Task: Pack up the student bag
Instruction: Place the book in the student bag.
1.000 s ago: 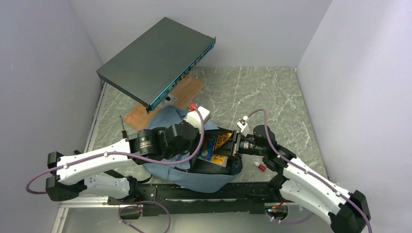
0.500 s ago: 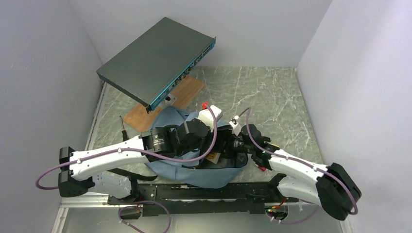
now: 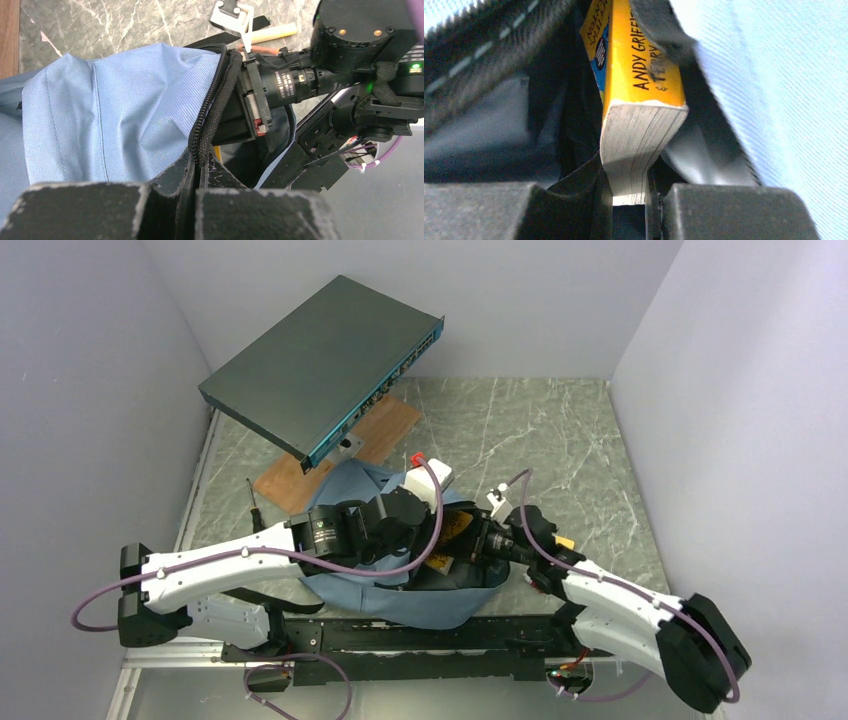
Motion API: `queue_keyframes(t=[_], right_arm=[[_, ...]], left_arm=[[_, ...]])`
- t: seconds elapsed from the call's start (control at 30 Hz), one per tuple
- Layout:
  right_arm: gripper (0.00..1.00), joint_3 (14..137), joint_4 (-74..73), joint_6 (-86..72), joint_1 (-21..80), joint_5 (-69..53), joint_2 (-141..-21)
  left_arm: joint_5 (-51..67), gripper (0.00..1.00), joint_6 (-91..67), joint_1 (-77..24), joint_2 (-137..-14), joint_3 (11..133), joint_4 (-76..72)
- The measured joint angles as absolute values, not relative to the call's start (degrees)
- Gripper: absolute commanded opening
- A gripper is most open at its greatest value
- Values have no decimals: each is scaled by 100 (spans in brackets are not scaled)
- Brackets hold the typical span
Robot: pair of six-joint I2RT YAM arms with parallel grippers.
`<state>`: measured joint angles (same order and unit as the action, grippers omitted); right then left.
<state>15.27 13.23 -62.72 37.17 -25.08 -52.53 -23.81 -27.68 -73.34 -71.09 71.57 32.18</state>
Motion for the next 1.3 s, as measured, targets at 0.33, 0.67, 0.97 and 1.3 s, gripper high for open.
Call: queue_keyframes(t=[0.33,0.67,0.97,1.3], right_arm=[[68,1586,2941,-6370,4703,-2405,-6514],[46,978,2383,-6412,4329,-2084,-5229],[0,1131,3352,-6670,4466,-1885,-6624],[41,1614,4458,-6696,5111,-989,-7703]], left_arm=[[-2427,0,-2904,-7334,-6866,6783,2950],[-2421,0,-3068,-7338,-6849,6628,2792],[-2359,0,-3127,-7338,-6851,6584,2746],[-2383,0,-3479,-7338,-6698,6184,2639]])
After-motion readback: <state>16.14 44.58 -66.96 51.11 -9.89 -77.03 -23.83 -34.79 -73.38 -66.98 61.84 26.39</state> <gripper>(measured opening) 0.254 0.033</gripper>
